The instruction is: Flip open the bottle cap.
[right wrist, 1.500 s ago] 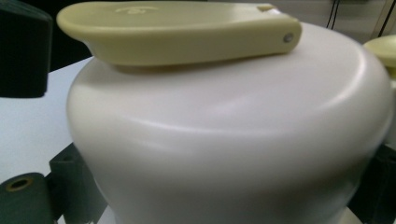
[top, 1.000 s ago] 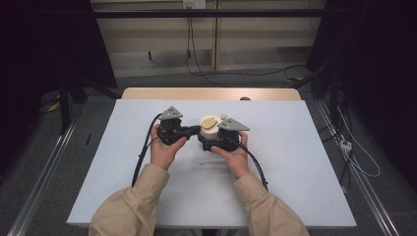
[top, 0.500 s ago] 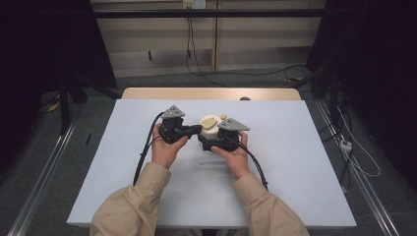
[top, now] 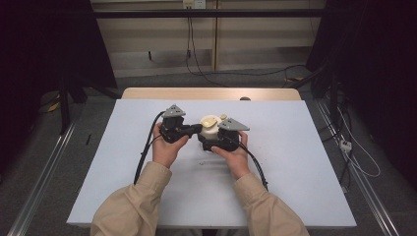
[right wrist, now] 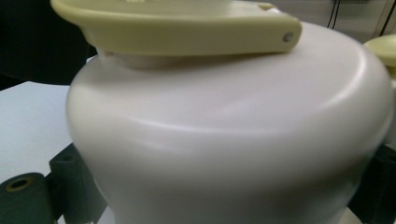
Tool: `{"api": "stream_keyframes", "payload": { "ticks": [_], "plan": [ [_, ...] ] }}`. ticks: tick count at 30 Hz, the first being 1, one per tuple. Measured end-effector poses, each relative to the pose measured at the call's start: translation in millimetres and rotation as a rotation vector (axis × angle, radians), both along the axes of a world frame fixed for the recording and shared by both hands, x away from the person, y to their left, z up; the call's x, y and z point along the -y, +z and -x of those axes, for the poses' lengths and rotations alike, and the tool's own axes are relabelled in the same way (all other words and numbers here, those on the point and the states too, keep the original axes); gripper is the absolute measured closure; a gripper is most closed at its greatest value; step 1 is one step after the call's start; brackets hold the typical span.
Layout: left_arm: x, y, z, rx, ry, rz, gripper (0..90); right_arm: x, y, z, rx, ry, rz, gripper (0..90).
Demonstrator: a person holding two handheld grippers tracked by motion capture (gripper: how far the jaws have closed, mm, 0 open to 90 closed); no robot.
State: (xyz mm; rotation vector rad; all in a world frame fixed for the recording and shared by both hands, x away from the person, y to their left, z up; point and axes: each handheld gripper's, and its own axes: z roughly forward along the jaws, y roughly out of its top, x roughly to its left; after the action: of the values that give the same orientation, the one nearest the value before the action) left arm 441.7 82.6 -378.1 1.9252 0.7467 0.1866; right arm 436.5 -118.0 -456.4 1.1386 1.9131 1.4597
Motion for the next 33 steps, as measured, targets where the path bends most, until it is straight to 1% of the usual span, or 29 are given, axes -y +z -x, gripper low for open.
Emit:
{"api": "stream_keyframes", "payload": {
  "ticks": [8,9,11,17,18,29,33],
  "plan": [
    [1.0,2.1,-0.4,-0.001,0.001,0.003,90.0,0.2,-0.1,-0.1,0.0,0.001,0.002,6.4],
    [1.5,2.4,-0.4,0.0,0.002,0.01,90.0,0.1,-0.1,-0.2,0.001,0.001,0.001,6.4],
    [1.8,2.9,-0.3,-0.003,0.002,0.008,90.0,0.2,-0.1,-0.1,0.001,0.001,0.002,6.4],
    [0.9,4.2,-2.2,-0.007,0.002,0.021,90.0,0.1,-0.1,-0.1,0.001,0.0,0.002,6.4],
    [1.2,4.4,-2.1,-0.005,0.001,0.017,90.0,0.1,-0.1,-0.1,0.001,0.0,0.002,6.4],
    [2.4,5.8,-2.2,-0.001,0.007,0.026,90.0,0.3,-0.2,-0.2,0.0,0.001,0.0,6.3],
    [2.6,6.6,-2.2,0.001,0.006,0.024,90.0,0.2,-0.2,-0.2,0.001,0.0,0.001,6.4]
  ]
}}
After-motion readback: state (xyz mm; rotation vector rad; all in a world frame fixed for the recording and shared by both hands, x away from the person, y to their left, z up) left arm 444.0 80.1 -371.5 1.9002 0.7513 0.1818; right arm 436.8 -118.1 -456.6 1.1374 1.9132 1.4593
